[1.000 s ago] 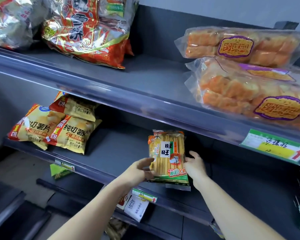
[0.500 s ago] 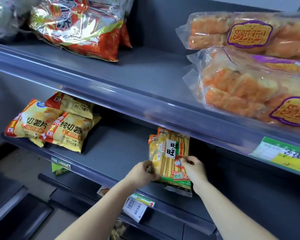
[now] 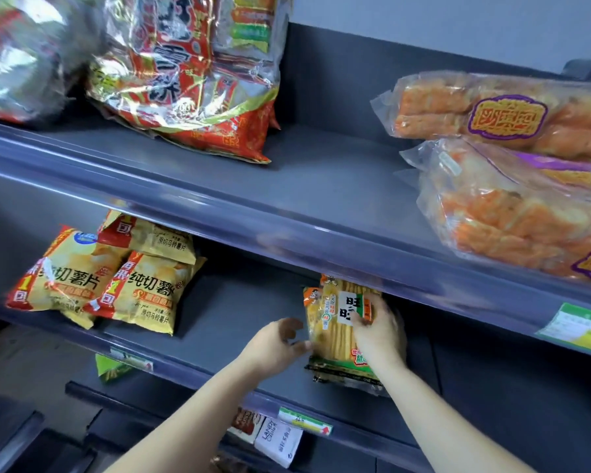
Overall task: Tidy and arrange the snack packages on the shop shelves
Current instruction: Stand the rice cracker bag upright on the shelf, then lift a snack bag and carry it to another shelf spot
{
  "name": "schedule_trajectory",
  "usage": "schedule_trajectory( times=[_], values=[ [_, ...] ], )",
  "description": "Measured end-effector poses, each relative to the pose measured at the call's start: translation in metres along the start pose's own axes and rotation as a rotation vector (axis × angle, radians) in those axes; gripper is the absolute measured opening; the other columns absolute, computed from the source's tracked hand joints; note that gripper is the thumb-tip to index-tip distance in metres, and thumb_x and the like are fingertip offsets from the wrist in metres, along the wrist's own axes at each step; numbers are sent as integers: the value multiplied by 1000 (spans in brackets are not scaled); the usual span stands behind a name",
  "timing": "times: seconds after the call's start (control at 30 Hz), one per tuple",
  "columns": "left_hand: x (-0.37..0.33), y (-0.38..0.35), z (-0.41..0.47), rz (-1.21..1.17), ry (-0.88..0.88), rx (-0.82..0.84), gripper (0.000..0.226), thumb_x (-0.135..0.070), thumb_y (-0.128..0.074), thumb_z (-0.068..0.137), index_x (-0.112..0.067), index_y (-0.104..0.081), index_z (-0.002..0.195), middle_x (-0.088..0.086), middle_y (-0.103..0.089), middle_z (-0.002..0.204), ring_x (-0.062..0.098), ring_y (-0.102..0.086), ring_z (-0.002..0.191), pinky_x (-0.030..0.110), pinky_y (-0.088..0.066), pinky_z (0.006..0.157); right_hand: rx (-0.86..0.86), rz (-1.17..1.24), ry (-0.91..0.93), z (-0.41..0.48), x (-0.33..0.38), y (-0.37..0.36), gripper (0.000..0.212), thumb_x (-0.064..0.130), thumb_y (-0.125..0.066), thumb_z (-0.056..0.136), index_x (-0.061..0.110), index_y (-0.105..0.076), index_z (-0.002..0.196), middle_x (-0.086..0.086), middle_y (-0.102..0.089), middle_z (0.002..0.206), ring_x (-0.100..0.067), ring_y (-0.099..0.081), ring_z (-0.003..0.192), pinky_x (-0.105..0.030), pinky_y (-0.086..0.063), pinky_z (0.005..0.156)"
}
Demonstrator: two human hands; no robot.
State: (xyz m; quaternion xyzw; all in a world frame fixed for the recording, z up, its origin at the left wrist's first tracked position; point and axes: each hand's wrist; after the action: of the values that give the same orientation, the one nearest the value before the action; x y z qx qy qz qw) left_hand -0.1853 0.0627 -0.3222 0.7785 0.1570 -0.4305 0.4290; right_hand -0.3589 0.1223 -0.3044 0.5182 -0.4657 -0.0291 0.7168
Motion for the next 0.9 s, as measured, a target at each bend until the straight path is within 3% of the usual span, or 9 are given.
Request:
schedule_trajectory(
  times=[0.1,0.2,0.3,0.47,0.67,0.9],
  values=[
    [-6,49,-20,65,-66,19,44,-35,-69,87,-17,-61,126,3,-66,122,15,-63,109,29,-49,96,65,60,62,-16,37,-1,35,29,-60,92,25,-57,126,-2,-62,125,-25,-57,113,-32,-46,90],
    [-11,107,-46,94,-126,-5,51,-44,-71,76,-18,-65,120,1,-70,112,12,-66,103,31,-51,94,109,193,205,-41,78,-7,17,18,-66,87,23,-66,104,6,-69,99,-18,-64,96,-32,-49,87],
    [-9,160,-68,167,-188,-36,38,-37,-70,83,-23,-65,118,-4,-70,109,5,-64,95,24,-50,92,144,261,349,-70,121,-11,17,11,-70,83,27,-69,91,11,-70,86,-6,-64,83,-28,-52,83],
    [-1,215,-105,218,-228,-72,35,-34,-67,88,-23,-62,121,-7,-68,110,6,-63,101,20,-48,90,180,237,498,-111,176,-8,11,20,-70,83,26,-73,91,17,-71,83,2,-63,79,-14,-49,73],
    [0,249,-143,278,-274,-107,31,-36,-63,90,-28,-64,119,-11,-67,112,1,-61,89,11,-44,70,247,242,617,-145,214,5,11,23,-70,83,32,-72,90,15,-71,84,3,-63,81,-13,-48,71],
    [-32,278,-174,353,-346,-370,28,-34,-65,88,-25,-67,115,-12,-68,101,4,-62,90,22,-50,82,187,246,757,-149,255,44,11,24,-69,85,33,-71,90,16,-71,85,3,-63,82,-11,-46,70]
  ],
)
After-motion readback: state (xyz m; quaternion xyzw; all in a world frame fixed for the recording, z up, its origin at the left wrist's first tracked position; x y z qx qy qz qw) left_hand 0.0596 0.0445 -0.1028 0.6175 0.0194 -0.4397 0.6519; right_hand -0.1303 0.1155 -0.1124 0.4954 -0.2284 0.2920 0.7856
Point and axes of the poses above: each hand's wrist, its own z-axis towards the middle knuckle, its own y-axis out of the back of the hand, x = y × z
